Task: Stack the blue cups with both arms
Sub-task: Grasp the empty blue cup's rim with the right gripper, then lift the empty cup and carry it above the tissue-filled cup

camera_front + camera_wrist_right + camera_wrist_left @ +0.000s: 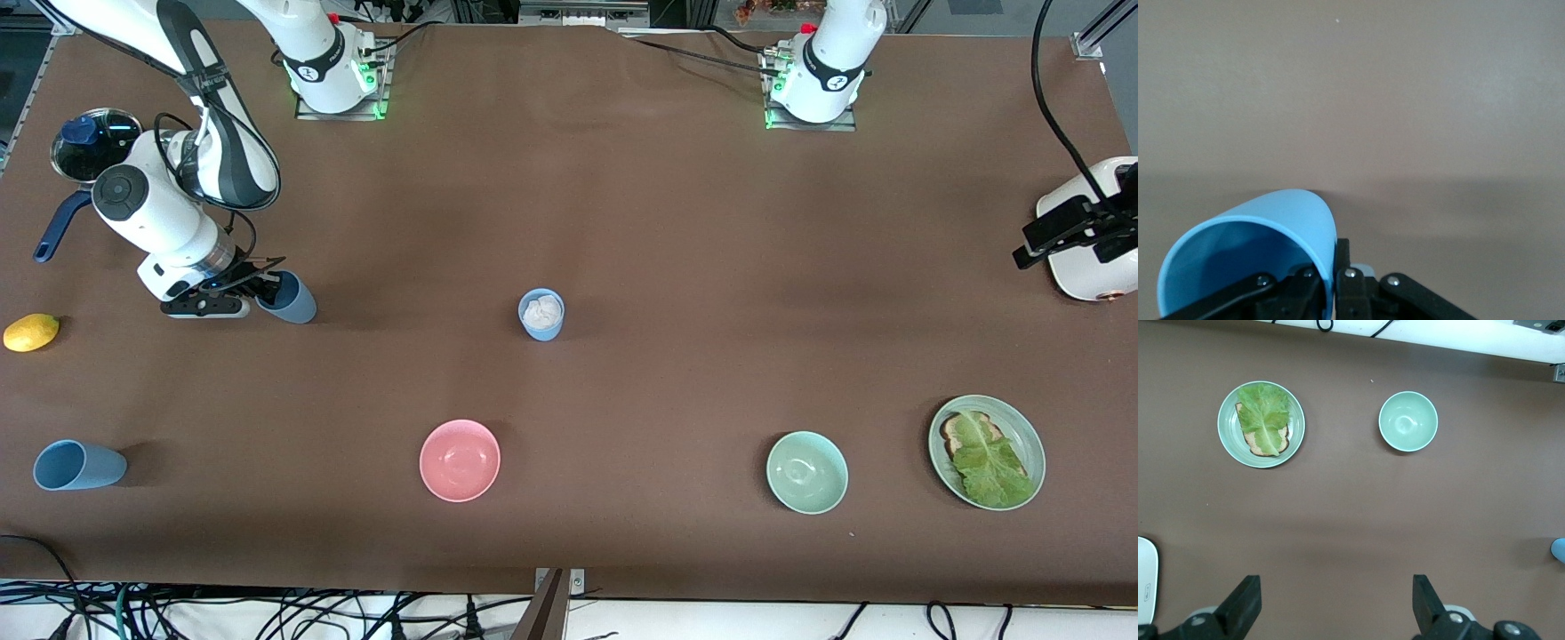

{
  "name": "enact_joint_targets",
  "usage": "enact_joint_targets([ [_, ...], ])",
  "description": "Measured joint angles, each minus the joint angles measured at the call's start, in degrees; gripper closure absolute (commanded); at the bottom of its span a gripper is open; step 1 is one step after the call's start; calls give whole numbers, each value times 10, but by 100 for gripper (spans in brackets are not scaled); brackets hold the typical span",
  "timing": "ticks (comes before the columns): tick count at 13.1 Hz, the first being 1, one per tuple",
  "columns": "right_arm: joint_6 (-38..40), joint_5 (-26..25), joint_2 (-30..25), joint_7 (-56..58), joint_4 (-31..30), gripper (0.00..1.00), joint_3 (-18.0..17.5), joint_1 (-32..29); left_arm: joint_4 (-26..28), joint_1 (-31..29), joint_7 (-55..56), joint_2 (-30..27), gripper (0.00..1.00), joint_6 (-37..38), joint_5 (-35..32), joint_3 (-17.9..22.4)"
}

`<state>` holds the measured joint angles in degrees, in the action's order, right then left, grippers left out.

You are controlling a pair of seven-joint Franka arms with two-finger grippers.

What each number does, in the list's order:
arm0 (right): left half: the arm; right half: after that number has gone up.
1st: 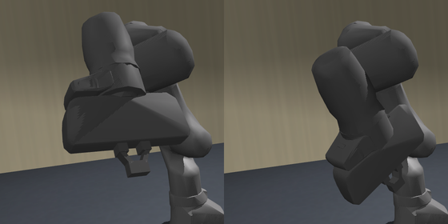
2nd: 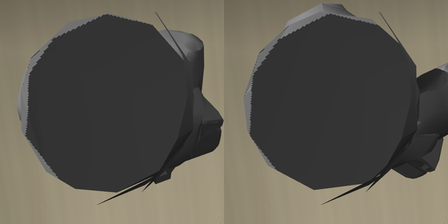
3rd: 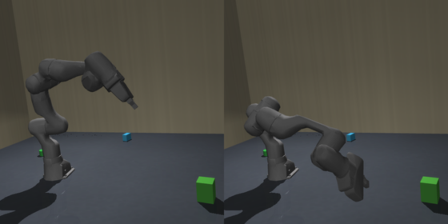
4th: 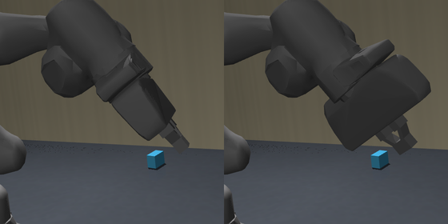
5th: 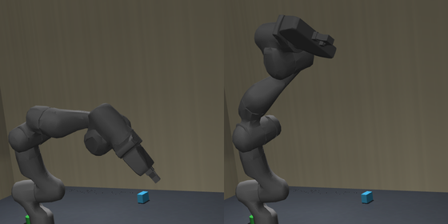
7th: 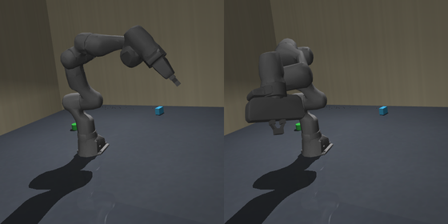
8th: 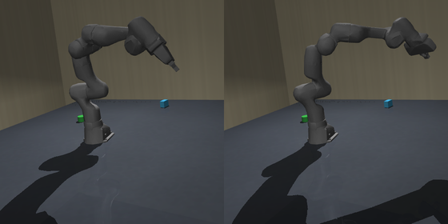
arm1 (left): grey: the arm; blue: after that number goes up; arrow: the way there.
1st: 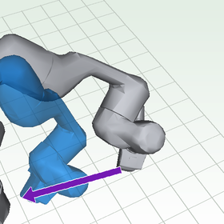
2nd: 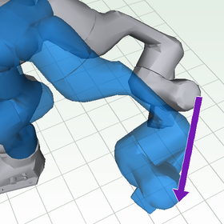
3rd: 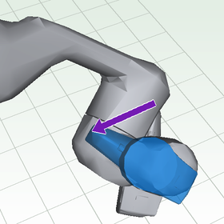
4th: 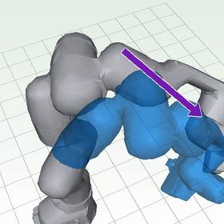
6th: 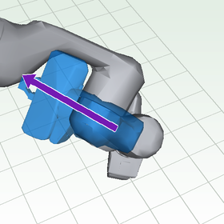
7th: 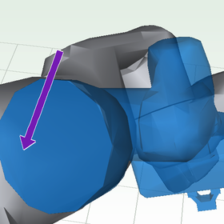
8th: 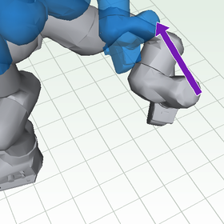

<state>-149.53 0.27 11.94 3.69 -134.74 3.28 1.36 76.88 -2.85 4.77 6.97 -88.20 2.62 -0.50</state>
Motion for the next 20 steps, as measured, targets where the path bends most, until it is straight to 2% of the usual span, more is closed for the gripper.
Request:
enact_joint_targets([
  [1,11,0,-7,0,5,100,-2,0,0,0,-1,-12,0,8,1,-1],
  [3,87,0,-28,0,34,100,-3,0,2,0,-1,-33,0,22,1,-7],
  [8,371,0,-72,-1,195,100,-3,0,15,-3,-2,-43,0,63,1,-8],
  [11,481,0,-73,-14,280,100,-5,0,15,-2,-25,-45,0,74,1,-11],
  [14,518,3,-72,-79,315,100,-40,0,15,-2,-65,-47,0,89,1,-11],
  [17,506,18,-67,-210,323,100,-123,4,15,-1,-74,-48,0,107,1,-12],
  [20,455,24,-52,-325,324,100,-192,12,21,1,-77,-53,0,124,1,-12],
])
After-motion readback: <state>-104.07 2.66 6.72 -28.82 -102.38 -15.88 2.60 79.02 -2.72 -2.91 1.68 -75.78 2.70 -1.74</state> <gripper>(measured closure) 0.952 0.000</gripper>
